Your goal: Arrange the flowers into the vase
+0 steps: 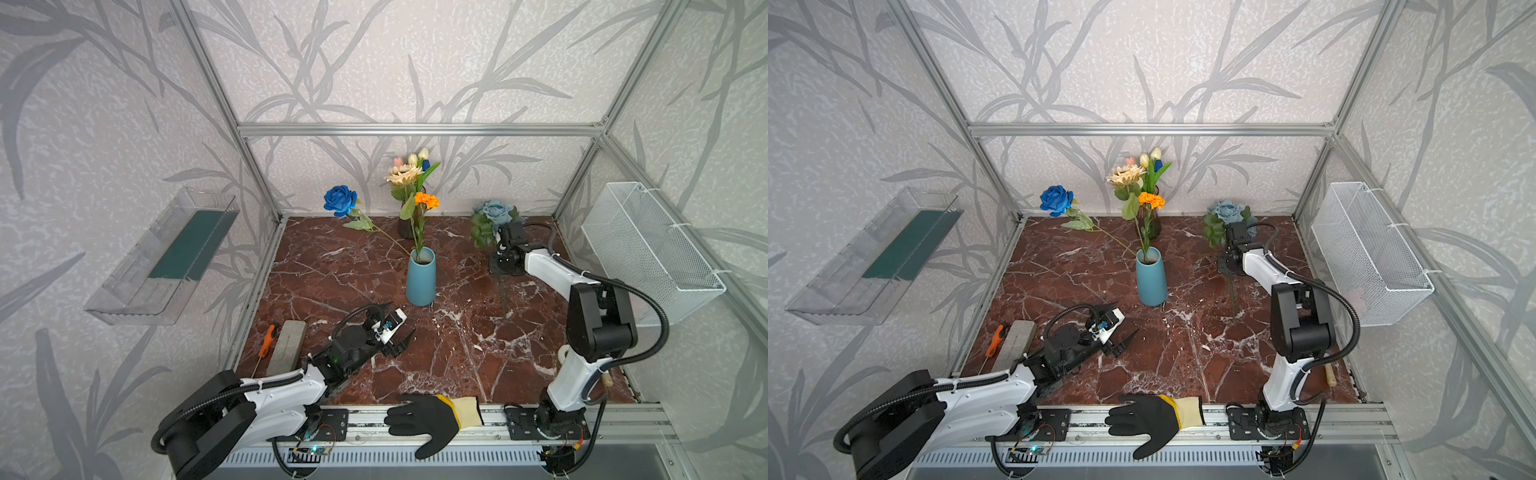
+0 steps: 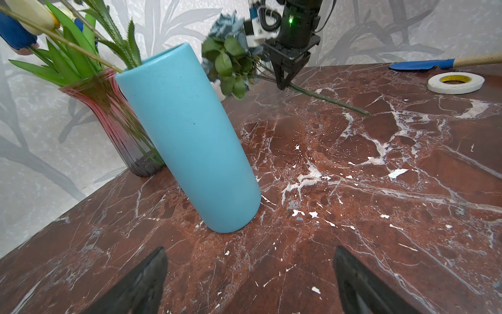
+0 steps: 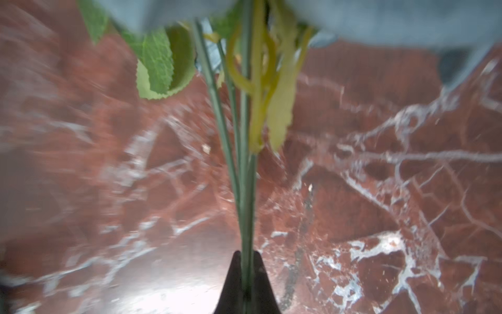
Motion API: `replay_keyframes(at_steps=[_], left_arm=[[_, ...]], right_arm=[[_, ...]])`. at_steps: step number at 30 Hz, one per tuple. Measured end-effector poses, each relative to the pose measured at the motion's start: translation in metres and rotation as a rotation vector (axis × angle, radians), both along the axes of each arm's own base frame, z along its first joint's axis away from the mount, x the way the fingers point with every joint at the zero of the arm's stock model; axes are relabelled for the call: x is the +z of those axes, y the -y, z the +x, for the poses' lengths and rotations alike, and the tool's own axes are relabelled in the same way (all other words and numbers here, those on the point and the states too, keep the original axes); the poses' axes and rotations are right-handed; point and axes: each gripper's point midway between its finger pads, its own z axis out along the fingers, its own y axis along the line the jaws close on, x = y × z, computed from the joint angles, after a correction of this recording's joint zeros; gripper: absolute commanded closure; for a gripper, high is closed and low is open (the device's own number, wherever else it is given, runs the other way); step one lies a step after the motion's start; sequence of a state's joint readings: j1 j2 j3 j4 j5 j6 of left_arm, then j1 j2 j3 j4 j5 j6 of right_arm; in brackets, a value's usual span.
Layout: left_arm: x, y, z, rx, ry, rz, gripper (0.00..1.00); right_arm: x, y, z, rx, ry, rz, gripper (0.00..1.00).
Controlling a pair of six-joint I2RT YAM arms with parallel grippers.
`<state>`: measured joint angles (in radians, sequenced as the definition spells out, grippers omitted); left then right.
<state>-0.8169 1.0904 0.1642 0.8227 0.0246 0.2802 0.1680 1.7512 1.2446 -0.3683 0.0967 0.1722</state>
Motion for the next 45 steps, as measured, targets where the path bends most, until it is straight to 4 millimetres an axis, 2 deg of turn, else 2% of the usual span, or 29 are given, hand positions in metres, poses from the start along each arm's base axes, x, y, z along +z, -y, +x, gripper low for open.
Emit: replay_keyframes(at_steps=[7,15,21,25,30,33,37,41,45], left_arm=[[0.012,-0.002,0.000,0.008,0.027,-0.030,0.05],[0.023,-0.005,0.002,0.032,0.049,-0.065,0.05],[0.034,-0.013,-0.001,0.052,0.078,-0.117,0.04],[0.043,-0.019,-0.003,0.067,0.104,-0.145,0.04],[0.047,-0.022,-0.003,0.077,0.115,-0.156,0.04],[0.047,-0.021,-0.003,0.076,0.113,-0.153,0.03],[0.041,-0.022,-0.003,0.077,0.099,-0.137,0.03],[0.037,-0.022,-0.003,0.077,0.087,-0.122,0.03],[0.034,-0.022,-0.003,0.077,0.081,-0.112,0.03]], right_arm=[[0.080,-0.042,-0.016,0.118,0.317,0.058,1.00],[0.172,-0.104,-0.056,0.343,0.652,0.179,1.00],[0.229,-0.136,-0.084,0.470,0.874,0.339,1.00],[0.261,-0.153,-0.090,0.531,0.981,0.464,1.00],[0.302,-0.185,-0.081,0.611,1.090,0.581,1.00],[0.321,-0.204,-0.074,0.651,1.137,0.624,1.00],[0.331,-0.221,-0.070,0.684,1.179,0.660,1.00],[0.324,-0.231,-0.062,0.695,1.179,0.655,1.00],[0.311,-0.231,-0.057,0.686,1.165,0.627,1.00]])
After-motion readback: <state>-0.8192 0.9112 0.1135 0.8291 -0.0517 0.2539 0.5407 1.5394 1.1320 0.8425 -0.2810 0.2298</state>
